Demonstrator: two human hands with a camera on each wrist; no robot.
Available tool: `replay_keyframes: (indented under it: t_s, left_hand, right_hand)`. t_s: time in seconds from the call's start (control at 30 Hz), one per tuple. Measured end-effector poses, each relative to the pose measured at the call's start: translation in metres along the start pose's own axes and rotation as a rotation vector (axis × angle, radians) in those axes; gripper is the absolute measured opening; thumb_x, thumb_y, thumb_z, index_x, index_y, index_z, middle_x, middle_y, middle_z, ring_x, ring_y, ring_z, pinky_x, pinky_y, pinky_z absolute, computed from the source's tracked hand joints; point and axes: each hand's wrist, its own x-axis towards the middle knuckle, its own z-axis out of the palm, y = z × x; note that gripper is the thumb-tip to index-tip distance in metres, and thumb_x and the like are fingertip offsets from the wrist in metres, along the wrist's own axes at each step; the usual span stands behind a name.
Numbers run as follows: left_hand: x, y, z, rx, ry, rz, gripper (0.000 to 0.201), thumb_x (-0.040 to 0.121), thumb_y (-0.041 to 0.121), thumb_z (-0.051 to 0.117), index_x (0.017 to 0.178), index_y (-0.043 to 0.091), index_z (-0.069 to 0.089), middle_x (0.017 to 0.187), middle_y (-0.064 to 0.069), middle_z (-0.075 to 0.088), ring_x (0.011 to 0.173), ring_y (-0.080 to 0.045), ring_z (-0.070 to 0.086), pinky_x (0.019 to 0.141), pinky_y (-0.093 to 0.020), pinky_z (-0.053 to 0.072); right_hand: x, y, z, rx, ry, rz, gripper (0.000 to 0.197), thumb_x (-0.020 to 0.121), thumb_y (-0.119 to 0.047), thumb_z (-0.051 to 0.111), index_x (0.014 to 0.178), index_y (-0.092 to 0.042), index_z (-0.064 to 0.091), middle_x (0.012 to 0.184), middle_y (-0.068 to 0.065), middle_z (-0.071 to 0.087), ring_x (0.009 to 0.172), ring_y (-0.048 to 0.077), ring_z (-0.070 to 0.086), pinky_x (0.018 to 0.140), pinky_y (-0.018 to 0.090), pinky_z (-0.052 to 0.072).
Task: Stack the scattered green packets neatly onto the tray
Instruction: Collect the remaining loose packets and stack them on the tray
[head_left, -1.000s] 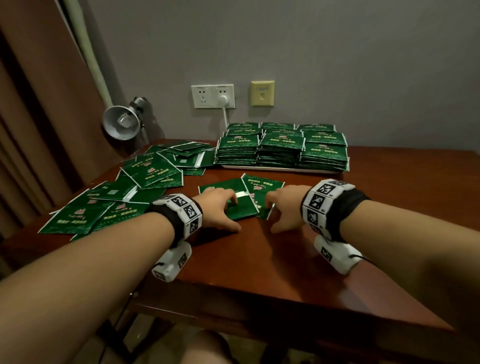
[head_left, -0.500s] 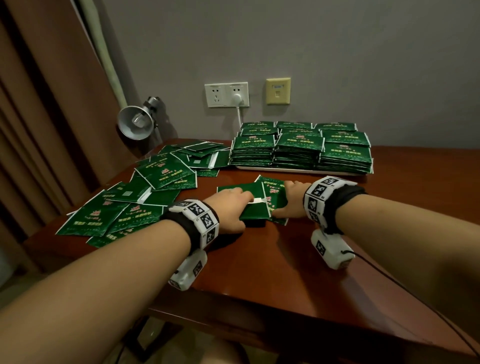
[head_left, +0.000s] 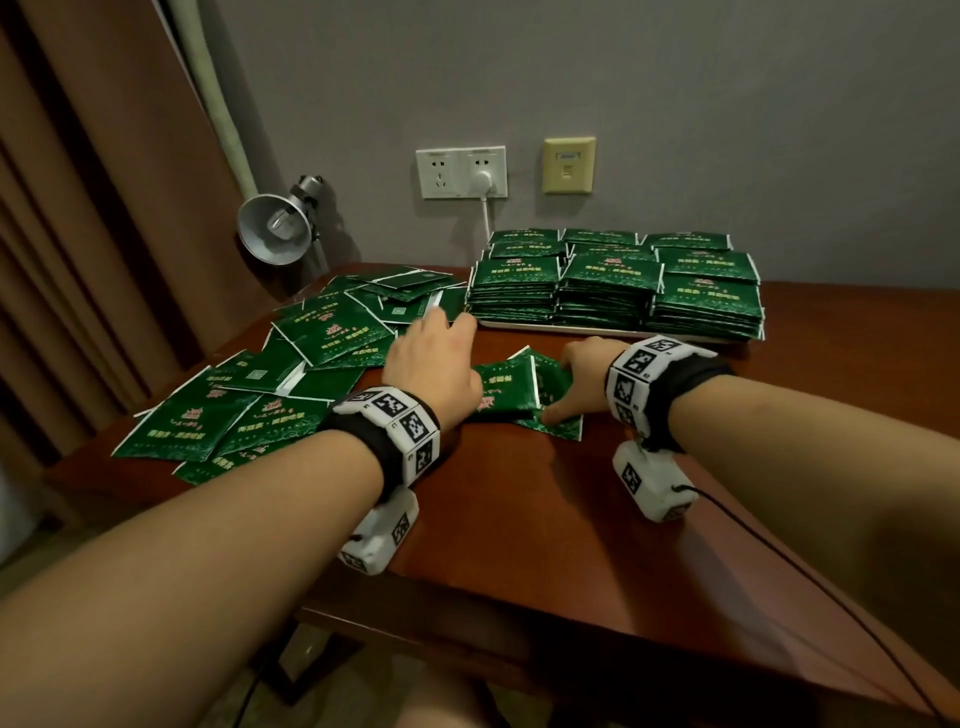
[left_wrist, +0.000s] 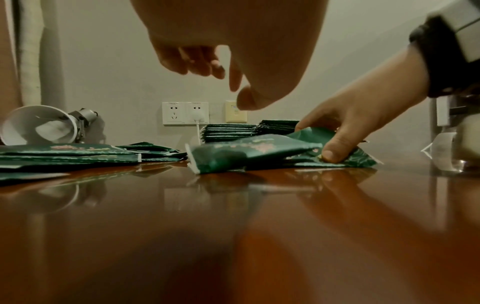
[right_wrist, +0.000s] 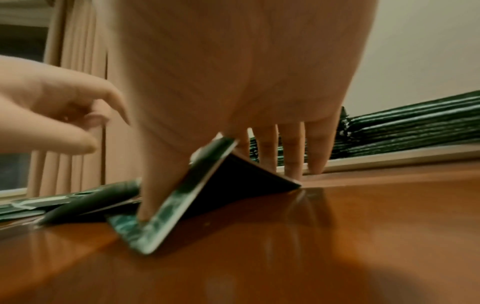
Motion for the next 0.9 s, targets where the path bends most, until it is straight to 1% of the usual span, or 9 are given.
replay_keyframes:
  t_s: [0.07, 0.2, 0.27, 0.4, 0.47, 0.57, 0.7, 0.8, 0.9]
  left_hand:
    - [-0.001, 0.001, 0.006, -0.028, -0.182, 0.022, 0.043, 0.09, 0.039, 0.05, 0.13, 0.025, 0.043, 0.116, -0.004, 0.049, 0.09, -0.022, 0.059, 0.074, -0.037, 0.055]
    - [-0.003, -0.001, 0.013, 0.071, -0.402, 0.087, 0.068, 0.085, 0.062, 0.053, 0.142, 0.031, 0.032, 0.123, -0.006, 0.042, 0.11, -0.026, 0.05, 0.085, -0.041, 0.051]
    - [-0.004, -0.002, 0.01, 0.12, -0.459, 0.061, 0.062, 0.088, 0.05, 0.055, 0.143, 0.029, 0.034, 0.123, -0.006, 0.044, 0.113, -0.028, 0.048, 0.087, -0.042, 0.05]
    - [-0.002, -0.001, 0.006, 0.059, -0.528, -0.081, 0.044, 0.084, 0.022, 0.056, 0.127, 0.018, 0.044, 0.109, -0.006, 0.044, 0.097, -0.029, 0.057, 0.083, -0.044, 0.053]
    - [-0.003, 0.0, 0.007, -0.012, -0.522, -0.091, 0.049, 0.083, 0.019, 0.052, 0.131, 0.019, 0.04, 0.115, -0.007, 0.045, 0.101, -0.031, 0.055, 0.086, -0.045, 0.051]
    - [-0.004, 0.001, 0.007, -0.024, -0.467, -0.007, 0.067, 0.08, 0.027, 0.049, 0.143, 0.037, 0.029, 0.128, -0.007, 0.039, 0.119, -0.031, 0.04, 0.101, -0.051, 0.038]
    - [-0.005, 0.002, 0.008, -0.031, -0.462, 0.086, 0.05, 0.091, 0.053, 0.04, 0.14, 0.044, 0.036, 0.123, -0.004, 0.036, 0.117, -0.027, 0.037, 0.094, -0.043, 0.042]
    - [-0.007, 0.003, 0.009, 0.006, -0.559, 0.115, 0.048, 0.088, 0.053, 0.044, 0.136, 0.046, 0.04, 0.125, -0.002, 0.04, 0.118, -0.027, 0.038, 0.093, -0.045, 0.045]
    - [-0.006, 0.005, 0.004, -0.11, -0.579, 0.15, 0.035, 0.084, 0.032, 0.054, 0.119, 0.033, 0.057, 0.119, 0.001, 0.047, 0.112, -0.026, 0.049, 0.093, -0.043, 0.048]
  right_hand:
    - [-0.003, 0.0, -0.002, 0.009, 0.037, -0.027, 0.071, 0.066, -0.064, 0.075, 0.11, -0.012, 0.057, 0.091, 0.002, 0.063, 0.077, 0.019, 0.059, 0.066, 0.032, 0.053]
    - [-0.013, -0.002, -0.007, -0.024, 0.098, -0.043, 0.045, 0.077, -0.047, 0.074, 0.102, -0.013, 0.06, 0.084, 0.002, 0.061, 0.07, 0.019, 0.056, 0.051, 0.026, 0.041]
    - [-0.016, 0.0, -0.008, -0.039, 0.082, -0.031, 0.036, 0.082, -0.043, 0.069, 0.1, -0.012, 0.062, 0.084, 0.003, 0.063, 0.069, 0.02, 0.058, 0.05, 0.026, 0.042]
    - [-0.022, 0.015, -0.017, 0.124, 0.117, 0.049, 0.02, 0.085, -0.026, 0.062, 0.101, -0.015, 0.06, 0.082, 0.003, 0.061, 0.067, 0.019, 0.06, 0.051, 0.027, 0.047]
    - [-0.024, 0.019, -0.022, 0.284, 0.15, 0.067, 0.025, 0.083, -0.019, 0.061, 0.107, -0.016, 0.055, 0.085, 0.002, 0.059, 0.071, 0.018, 0.06, 0.052, 0.027, 0.049]
    - [-0.024, 0.024, -0.027, 0.539, 0.235, 0.109, 0.047, 0.082, -0.018, 0.061, 0.127, -0.015, 0.047, 0.09, 0.001, 0.057, 0.075, 0.017, 0.06, 0.059, 0.032, 0.055]
    - [-0.019, 0.028, -0.03, 0.769, 0.256, 0.25, 0.058, 0.088, -0.022, 0.055, 0.139, -0.005, 0.032, 0.088, 0.005, 0.054, 0.07, 0.017, 0.053, 0.051, 0.028, 0.042]
    - [-0.018, 0.025, -0.024, 0.617, 0.102, 0.35, 0.054, 0.089, -0.03, 0.058, 0.129, -0.002, 0.034, 0.092, 0.008, 0.054, 0.077, 0.021, 0.056, 0.059, 0.031, 0.049]
    - [-0.018, 0.021, -0.014, 0.32, 0.058, 0.32, 0.062, 0.084, -0.036, 0.062, 0.134, -0.008, 0.037, 0.116, 0.012, 0.052, 0.098, 0.029, 0.058, 0.081, 0.039, 0.054]
